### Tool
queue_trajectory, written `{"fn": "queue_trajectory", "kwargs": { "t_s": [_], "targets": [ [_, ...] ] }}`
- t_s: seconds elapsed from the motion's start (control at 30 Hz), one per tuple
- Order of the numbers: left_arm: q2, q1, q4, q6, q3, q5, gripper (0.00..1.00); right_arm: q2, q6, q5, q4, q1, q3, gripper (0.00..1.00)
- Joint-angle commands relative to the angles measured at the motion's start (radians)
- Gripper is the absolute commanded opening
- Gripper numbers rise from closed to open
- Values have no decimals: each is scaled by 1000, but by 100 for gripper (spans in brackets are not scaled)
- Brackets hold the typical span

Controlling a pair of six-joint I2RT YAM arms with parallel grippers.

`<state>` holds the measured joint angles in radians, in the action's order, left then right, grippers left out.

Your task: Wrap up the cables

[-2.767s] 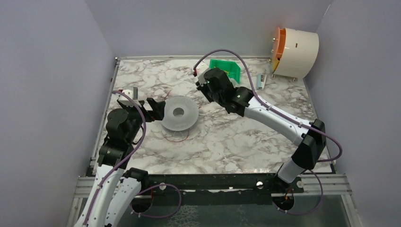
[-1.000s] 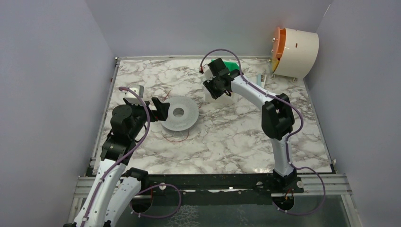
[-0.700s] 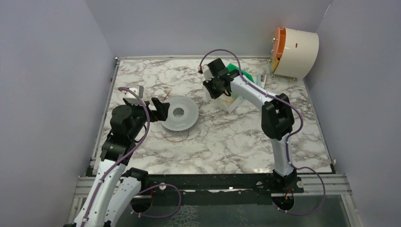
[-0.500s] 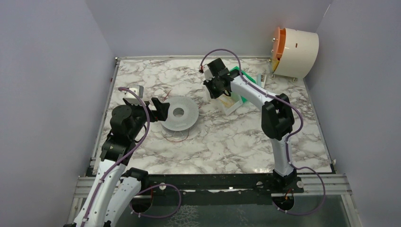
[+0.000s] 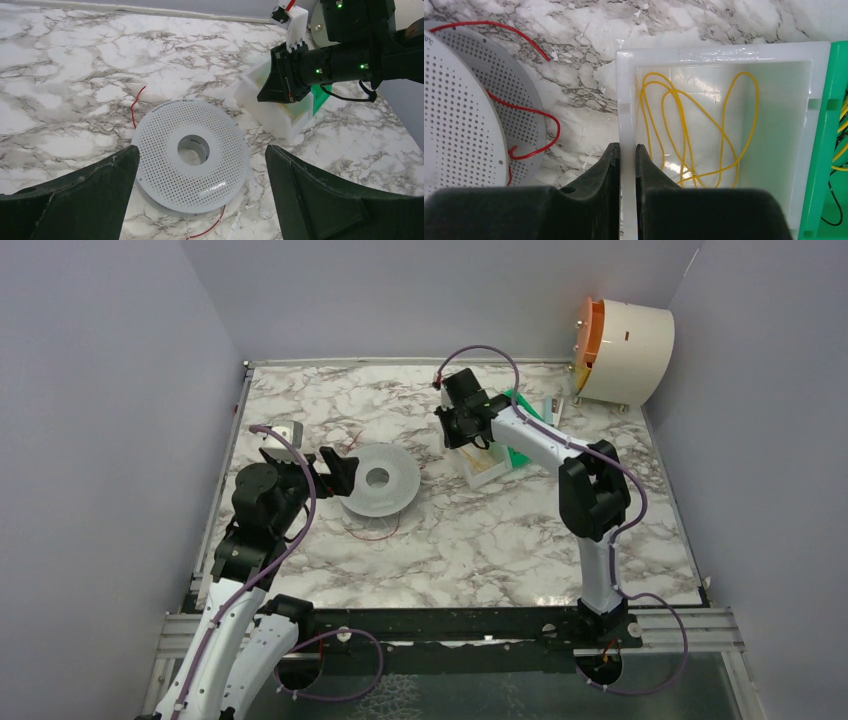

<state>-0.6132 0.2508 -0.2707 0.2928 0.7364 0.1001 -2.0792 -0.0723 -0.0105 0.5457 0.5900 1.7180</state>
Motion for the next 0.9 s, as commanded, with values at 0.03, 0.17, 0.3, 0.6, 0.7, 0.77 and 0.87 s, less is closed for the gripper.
{"fn": "queue_trajectory", "kwargs": {
  "t_s": [0.03, 0.17, 0.3, 0.6, 0.7, 0.77, 0.87],
  "targets": [
    [10, 4, 21, 6, -6, 9, 99, 26, -209, -86, 25, 7, -1, 1],
    [9, 5, 21, 9, -8, 10, 99, 21, -282, -126, 61, 7, 15, 1],
    [9, 5, 22, 9, -6, 12, 99, 11, -319, -146, 52, 7, 24, 1],
    [10, 5, 22, 8, -5, 13, 99, -14, -336, -189, 36, 7, 84, 42],
    [11, 5, 21, 8, -5, 13, 99, 24, -315, -201, -3, 6, 53, 57],
    [9, 5, 22, 8, -6, 15, 99, 46, -298, -211, -19, 7, 37, 59],
    [6, 5, 20, 6, -6, 15, 99, 79, -259, -248, -8, 7, 42, 60]
  ]
}}
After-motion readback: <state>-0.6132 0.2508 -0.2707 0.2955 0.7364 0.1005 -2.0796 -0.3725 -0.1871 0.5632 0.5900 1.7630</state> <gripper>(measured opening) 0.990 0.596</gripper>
